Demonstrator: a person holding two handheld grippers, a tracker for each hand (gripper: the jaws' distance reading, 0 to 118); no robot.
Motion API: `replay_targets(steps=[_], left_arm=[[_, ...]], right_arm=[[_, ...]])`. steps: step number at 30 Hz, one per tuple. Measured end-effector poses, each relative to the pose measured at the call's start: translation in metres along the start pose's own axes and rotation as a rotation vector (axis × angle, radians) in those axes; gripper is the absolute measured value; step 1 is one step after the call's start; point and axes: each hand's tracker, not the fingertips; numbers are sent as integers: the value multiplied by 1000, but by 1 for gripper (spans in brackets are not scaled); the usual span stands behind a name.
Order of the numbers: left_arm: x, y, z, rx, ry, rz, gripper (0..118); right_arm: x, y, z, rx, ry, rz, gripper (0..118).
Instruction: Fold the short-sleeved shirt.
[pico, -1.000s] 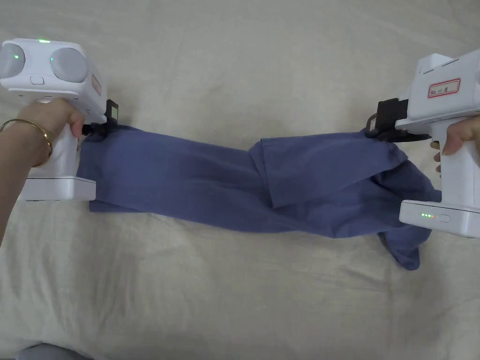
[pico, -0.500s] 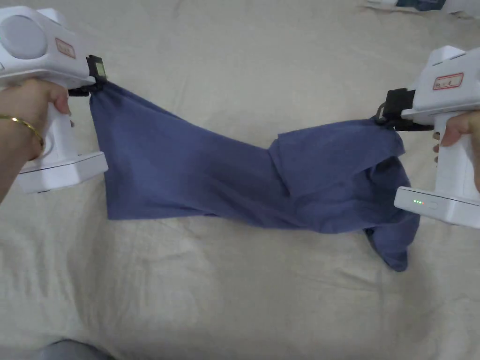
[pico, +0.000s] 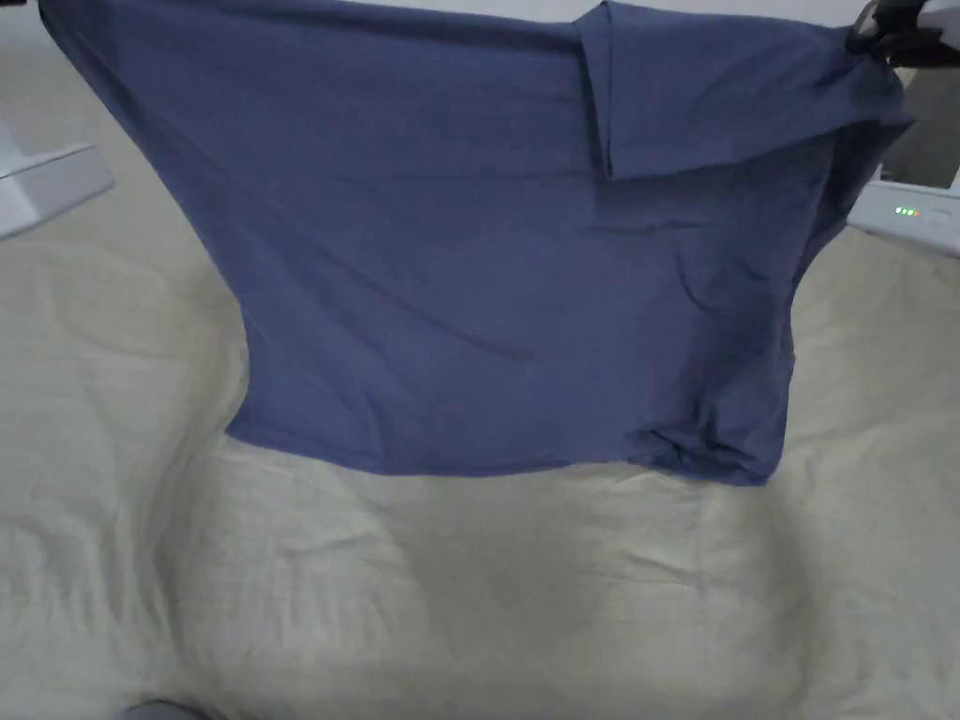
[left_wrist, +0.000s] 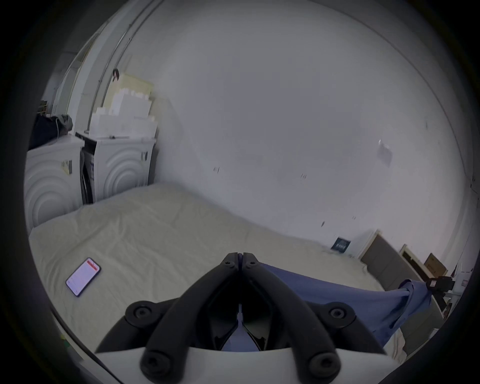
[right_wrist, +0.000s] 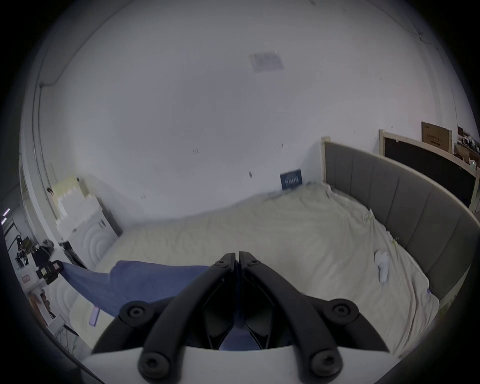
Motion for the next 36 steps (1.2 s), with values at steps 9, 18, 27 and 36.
replay_targets(steps=[9, 18, 27, 36], left_arm=[[31, 78, 53, 177, -5, -63, 0], [51, 126, 30, 218, 92, -143, 0], [77, 139, -54, 213, 183, -194, 0], [106, 148, -153, 241, 222, -268, 0]], right_arm=[[-21, 76, 75, 168, 44, 40, 2], [-46, 120, 73, 206, 29, 72, 2], [-56, 146, -11, 150, 0, 52, 2], [-56, 177, -117, 182, -50, 36, 2]])
